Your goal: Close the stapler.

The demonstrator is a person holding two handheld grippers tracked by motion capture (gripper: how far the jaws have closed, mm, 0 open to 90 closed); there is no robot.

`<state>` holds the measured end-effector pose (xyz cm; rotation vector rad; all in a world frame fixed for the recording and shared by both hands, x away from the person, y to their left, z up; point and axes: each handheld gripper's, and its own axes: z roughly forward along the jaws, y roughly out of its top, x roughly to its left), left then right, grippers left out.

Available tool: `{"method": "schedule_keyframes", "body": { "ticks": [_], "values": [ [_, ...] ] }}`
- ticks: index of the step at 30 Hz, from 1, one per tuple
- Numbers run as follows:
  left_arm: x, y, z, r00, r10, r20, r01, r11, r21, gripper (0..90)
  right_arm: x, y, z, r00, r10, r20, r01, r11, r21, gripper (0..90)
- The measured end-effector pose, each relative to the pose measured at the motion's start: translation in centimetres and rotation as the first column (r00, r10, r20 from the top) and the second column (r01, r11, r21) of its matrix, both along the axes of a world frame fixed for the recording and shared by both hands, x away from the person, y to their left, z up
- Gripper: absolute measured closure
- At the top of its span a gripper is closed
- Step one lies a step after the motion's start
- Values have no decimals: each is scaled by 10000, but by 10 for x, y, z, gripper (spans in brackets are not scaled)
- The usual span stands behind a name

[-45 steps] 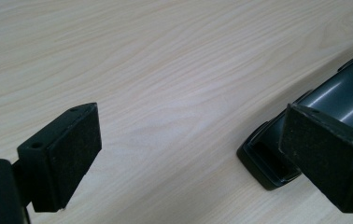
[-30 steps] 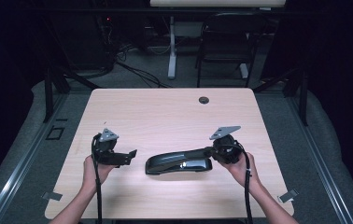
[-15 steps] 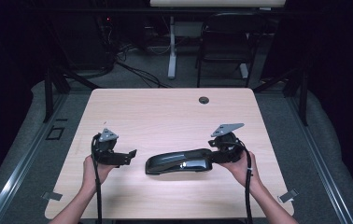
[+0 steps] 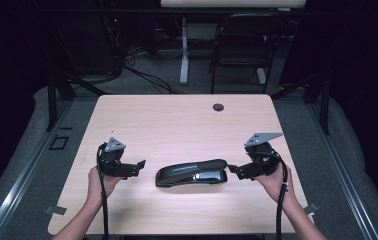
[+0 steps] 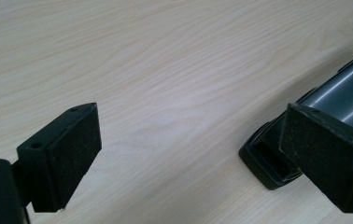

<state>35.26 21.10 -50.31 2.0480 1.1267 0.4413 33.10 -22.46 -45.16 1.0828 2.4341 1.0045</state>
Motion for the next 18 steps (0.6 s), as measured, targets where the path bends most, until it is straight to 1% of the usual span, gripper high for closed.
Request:
{"method": "schedule_keyframes", "body": {
  "ticks": [2,5,8,9,12,14,15,16,17,18],
  "values": [
    [0,0,0,10000,3,9,-3,10000,-29,55,-1,-7,-2,9999,-111,-90,111,9999,-87,61],
    [1,0,-1,10000,-45,3,45,10000,-36,54,-5,-19,-8,9989,-433,-157,429,9989,-198,28],
    [1,0,-1,10000,-84,-7,84,10000,-11,52,-7,-31,-16,9954,-854,-431,843,9960,-282,0],
    [1,0,-2,10000,-87,-17,87,10000,-10,51,-7,-35,-20,9935,-975,-584,960,9950,-273,0],
    [2,0,-4,10000,-82,-44,82,10000,8,50,-10,-46,-29,9888,-1353,-634,1317,9896,-581,0],
    [4,0,-6,9998,-128,-145,129,9999,33,47,-10,-51,-34,9861,-1519,-679,1467,9862,-764,0],
    [5,0,-7,9996,-156,-232,156,9999,15,47,-10,-53,-37,9843,-1635,-660,1574,9835,-890,0],
    [5,0,-8,9996,-156,-241,156,9999,-8,49,-8,-54,-40,9798,-1891,-653,1799,9756,-1260,0],
    [6,0,-10,9997,-131,-185,131,9999,-10,52,-6,-54,-43,9742,-2171,-619,2043,9645,-1673,0],
    [7,0,-11,9995,-169,-252,168,9999,-35,54,-5,-54,-46,9715,-2290,-609,2135,9573,-1949,0]
  ]
}}
